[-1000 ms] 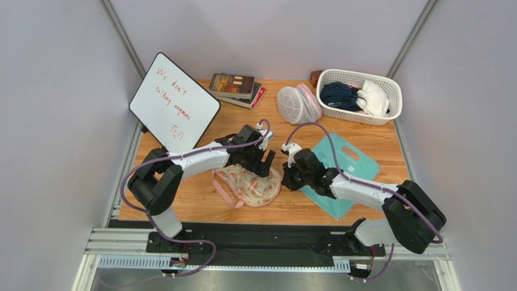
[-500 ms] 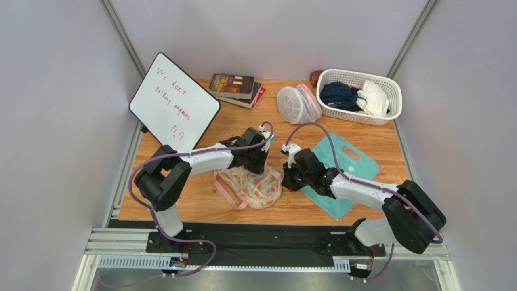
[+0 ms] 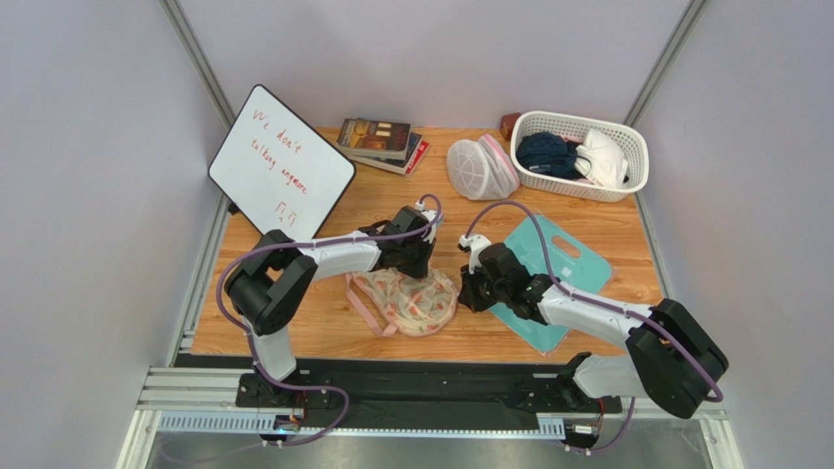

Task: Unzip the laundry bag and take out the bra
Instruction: Unzip the laundry bag at the center of the board.

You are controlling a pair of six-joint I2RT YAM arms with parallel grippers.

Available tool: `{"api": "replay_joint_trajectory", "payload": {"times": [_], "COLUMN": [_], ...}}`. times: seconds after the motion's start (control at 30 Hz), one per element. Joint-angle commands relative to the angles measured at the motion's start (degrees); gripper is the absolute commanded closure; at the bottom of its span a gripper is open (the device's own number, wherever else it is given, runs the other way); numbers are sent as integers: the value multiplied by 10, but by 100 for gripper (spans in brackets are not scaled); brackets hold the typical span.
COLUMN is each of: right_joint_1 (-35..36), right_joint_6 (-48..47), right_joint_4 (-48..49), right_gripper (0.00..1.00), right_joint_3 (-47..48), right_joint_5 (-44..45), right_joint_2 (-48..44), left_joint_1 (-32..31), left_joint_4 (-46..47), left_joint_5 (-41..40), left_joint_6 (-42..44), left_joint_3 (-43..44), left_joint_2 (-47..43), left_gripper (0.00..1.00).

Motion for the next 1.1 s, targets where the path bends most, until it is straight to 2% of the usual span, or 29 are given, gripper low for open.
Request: {"api": "replay_joint_trajectory", "payload": {"times": [0.0,0.63,1.07], "right_joint_1": [10,125,186], "right_joint_6": [21,116,145], "right_joint_4": [-1,16,46], "right_gripper": [100,100,100], "right_joint_3": [-16,-43,-12], "right_joint_5": [6,54,57], "right_joint_2": [-33,-37,3], "left_joint_1": [11,18,18], "left_joint_4": [-15,31,40], "left_joint_5": [-12,-28,-48], "left_joint_6": [-27,-97,-116], "left_joint_3": [-6,-23,-30], "left_joint_2": [29,44,39], "left_gripper": [100,100,100]}}
